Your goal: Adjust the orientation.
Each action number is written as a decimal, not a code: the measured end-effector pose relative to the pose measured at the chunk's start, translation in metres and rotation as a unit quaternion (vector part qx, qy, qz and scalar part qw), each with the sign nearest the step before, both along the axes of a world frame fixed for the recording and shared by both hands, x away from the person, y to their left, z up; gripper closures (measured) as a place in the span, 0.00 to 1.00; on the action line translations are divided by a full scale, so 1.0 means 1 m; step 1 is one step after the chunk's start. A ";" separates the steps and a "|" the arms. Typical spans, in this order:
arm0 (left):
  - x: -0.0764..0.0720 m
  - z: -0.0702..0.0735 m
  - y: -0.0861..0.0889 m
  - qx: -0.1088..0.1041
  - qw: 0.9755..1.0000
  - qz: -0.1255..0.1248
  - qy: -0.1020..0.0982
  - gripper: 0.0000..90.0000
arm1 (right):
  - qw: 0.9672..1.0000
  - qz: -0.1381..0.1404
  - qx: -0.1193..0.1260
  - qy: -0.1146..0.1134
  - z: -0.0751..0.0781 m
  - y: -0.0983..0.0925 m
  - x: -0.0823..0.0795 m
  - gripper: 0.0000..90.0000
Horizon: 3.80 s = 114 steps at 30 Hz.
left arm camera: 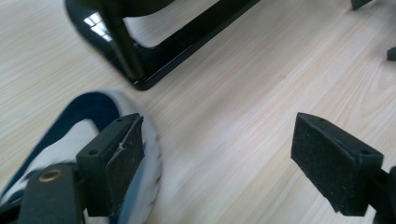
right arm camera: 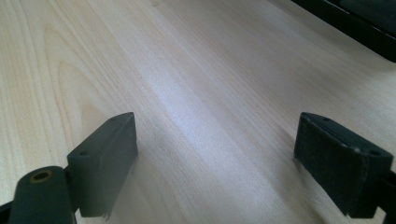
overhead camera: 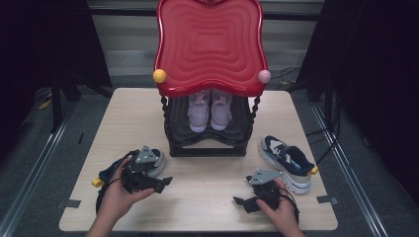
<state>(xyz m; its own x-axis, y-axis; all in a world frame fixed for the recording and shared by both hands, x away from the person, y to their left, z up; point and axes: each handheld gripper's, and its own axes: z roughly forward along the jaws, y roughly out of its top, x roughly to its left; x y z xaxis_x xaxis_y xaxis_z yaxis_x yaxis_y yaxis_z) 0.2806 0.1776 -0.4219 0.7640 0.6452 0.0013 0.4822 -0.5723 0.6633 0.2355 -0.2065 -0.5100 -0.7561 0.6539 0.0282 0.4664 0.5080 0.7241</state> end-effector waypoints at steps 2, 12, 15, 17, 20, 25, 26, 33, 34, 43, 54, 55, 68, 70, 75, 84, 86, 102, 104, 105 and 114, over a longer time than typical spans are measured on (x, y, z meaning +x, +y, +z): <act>0.000 0.003 0.008 0.001 1.000 0.007 0.000 0.19 | 1.000 0.000 0.000 0.000 0.000 0.000 0.000 0.14; -0.002 0.017 0.038 0.014 1.000 0.023 -0.005 0.22 | 1.000 0.000 0.000 0.001 0.000 0.000 0.000 0.14; -0.002 0.022 0.041 0.032 0.999 0.025 -0.003 0.21 | 1.000 0.000 0.000 0.000 0.000 0.000 0.000 0.14; -0.003 0.024 0.047 0.029 0.999 0.030 0.003 0.21 | 1.000 0.000 0.000 0.000 0.000 0.000 0.000 0.14; -0.004 0.022 0.057 0.032 0.999 0.043 0.005 0.22 | 1.000 -0.001 0.000 0.001 0.000 0.000 0.000 0.14; -0.003 0.009 0.070 0.046 0.997 0.059 0.016 0.32 | 1.000 -0.001 0.000 0.001 0.000 0.000 0.000 0.14; -0.002 0.006 0.071 0.045 0.997 0.059 0.019 0.36 | 1.000 -0.001 0.000 0.001 0.000 0.000 0.000 0.14; 0.003 -0.004 0.072 0.053 0.996 0.063 0.018 0.69 | 1.000 -0.001 0.001 0.001 0.000 0.000 0.000 0.14; 0.003 -0.005 0.072 0.047 0.997 0.062 0.021 0.75 | 1.000 -0.001 0.001 0.002 0.000 0.000 0.000 0.14; 0.009 -0.006 0.069 0.049 0.993 0.105 -0.002 0.90 | 1.000 -0.001 0.001 0.001 0.000 0.000 0.000 0.14; 0.034 -0.010 0.057 0.032 0.986 0.162 -0.009 0.89 | 1.000 -0.001 0.001 0.002 0.000 0.000 0.000 0.14; 0.034 -0.012 0.055 0.035 0.987 0.159 -0.010 0.89 | 1.000 -0.001 0.001 0.002 0.000 0.000 0.000 0.14; 0.021 0.000 0.065 0.019 0.988 0.149 -0.020 0.46 | 1.000 -0.001 0.001 0.001 0.000 0.000 0.000 0.14; 0.016 0.003 0.067 0.025 0.989 0.146 -0.025 0.44 | 1.000 0.000 0.001 0.001 0.000 0.000 0.000 0.14; 0.010 0.001 0.074 0.040 0.989 0.139 -0.012 0.40 | 1.000 0.000 0.000 0.001 0.000 0.000 0.000 0.14; 0.006 0.001 0.070 0.030 0.992 0.123 -0.001 0.41 | 1.000 0.000 0.000 0.001 0.000 0.000 0.000 0.14; 0.007 -0.001 0.068 0.026 0.992 0.121 0.006 0.41 | 1.000 0.000 0.000 0.000 0.000 0.000 0.000 0.14; 0.017 -0.006 0.065 0.027 0.989 0.148 0.011 0.82 | 1.000 -0.001 0.001 0.001 0.000 0.000 0.000 0.14; 0.019 -0.006 0.058 0.021 0.989 0.147 0.005 0.82 | 1.000 -0.001 0.001 0.001 0.000 0.000 0.000 0.14; 0.020 -0.005 0.055 0.021 0.989 0.146 0.003 0.82 | 1.000 -0.001 0.001 0.001 0.000 0.000 0.000 0.14; 0.036 -0.004 0.028 0.003 0.991 0.136 0.000 0.81 | 1.000 -0.001 0.001 0.001 0.000 0.000 0.000 0.14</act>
